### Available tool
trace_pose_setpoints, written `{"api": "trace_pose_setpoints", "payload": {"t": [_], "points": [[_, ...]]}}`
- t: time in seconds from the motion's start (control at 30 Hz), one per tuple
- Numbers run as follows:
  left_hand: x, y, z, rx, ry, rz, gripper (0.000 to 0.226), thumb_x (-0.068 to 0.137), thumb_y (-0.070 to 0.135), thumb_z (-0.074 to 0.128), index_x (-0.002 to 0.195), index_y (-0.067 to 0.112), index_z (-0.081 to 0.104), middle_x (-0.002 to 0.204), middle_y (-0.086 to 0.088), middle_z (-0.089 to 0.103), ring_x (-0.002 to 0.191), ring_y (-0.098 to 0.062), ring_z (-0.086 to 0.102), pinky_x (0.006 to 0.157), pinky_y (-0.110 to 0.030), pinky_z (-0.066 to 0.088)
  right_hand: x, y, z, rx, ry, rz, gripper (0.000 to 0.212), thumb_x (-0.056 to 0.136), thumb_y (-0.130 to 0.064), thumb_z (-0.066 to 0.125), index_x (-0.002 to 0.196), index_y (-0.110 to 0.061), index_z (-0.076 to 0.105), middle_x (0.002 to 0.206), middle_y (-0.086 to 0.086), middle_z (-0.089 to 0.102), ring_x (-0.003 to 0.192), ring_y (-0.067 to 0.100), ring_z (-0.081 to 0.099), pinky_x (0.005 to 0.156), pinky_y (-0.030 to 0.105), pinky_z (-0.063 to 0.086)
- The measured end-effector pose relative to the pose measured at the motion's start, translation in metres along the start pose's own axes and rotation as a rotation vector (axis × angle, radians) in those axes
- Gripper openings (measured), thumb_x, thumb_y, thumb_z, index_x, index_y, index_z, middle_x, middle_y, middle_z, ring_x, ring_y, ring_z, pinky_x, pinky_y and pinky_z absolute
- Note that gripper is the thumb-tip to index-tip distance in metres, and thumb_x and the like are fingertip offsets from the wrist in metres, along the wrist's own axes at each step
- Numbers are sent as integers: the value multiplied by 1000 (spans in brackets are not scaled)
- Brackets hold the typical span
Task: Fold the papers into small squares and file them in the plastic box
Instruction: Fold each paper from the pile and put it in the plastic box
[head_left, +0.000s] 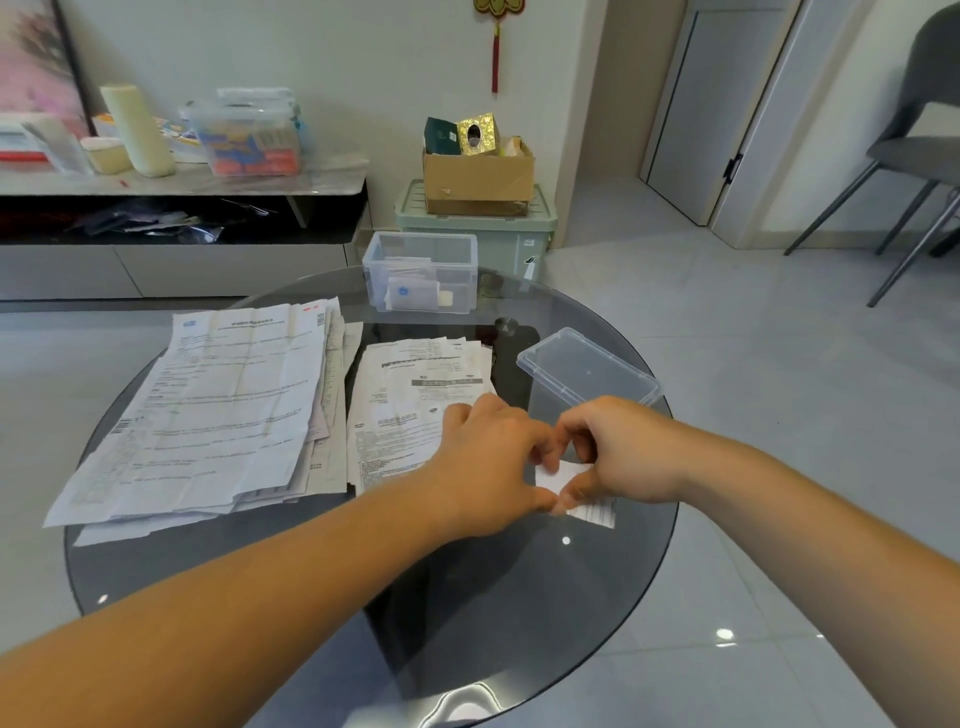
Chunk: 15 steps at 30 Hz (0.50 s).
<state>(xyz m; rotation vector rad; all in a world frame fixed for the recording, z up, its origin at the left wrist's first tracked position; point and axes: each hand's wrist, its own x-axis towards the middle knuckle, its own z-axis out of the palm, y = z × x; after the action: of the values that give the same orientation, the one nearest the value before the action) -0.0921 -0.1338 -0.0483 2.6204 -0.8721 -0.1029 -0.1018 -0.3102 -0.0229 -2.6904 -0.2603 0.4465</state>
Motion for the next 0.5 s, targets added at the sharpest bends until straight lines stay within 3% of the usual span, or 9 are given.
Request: {"api": "trace_pose_setpoints", "payload": {"t": [0.2,0.3,0.4,0.5], "points": [[-6,-20,-20,-76,75,24,30,83,63,67,99,38,64,116,19,56,119,-5,37,109,-37,26,-5,-1,-9,273,18,32,36,66,-21,93,88,-22,64,86,1,70,70,10,62,68,31,55],[0,-44,-57,-191,201,-72,22,91,53,65,107,39,61,126,18,57,119,-5,47,110,-35,39,0,-5,-28,458,88,16,35,68,-14,92,92,-18,67,85,9,74,68,15,66,73,40,57],[18,-83,-96,-133,256,-154,36,93,44,66,126,34,56,134,10,54,118,-12,54,103,-34,49,19,-17,-53,567,197,-11,25,71,-11,89,89,-15,73,82,6,76,70,14,69,67,26,56],[50,-126,-128,98,217,-179,60,91,46,68,143,28,45,145,3,48,123,-21,52,106,-40,46,58,-33,-77,603,319,-22,15,75,-12,86,85,-13,75,76,0,75,68,10,68,59,15,51]]}}
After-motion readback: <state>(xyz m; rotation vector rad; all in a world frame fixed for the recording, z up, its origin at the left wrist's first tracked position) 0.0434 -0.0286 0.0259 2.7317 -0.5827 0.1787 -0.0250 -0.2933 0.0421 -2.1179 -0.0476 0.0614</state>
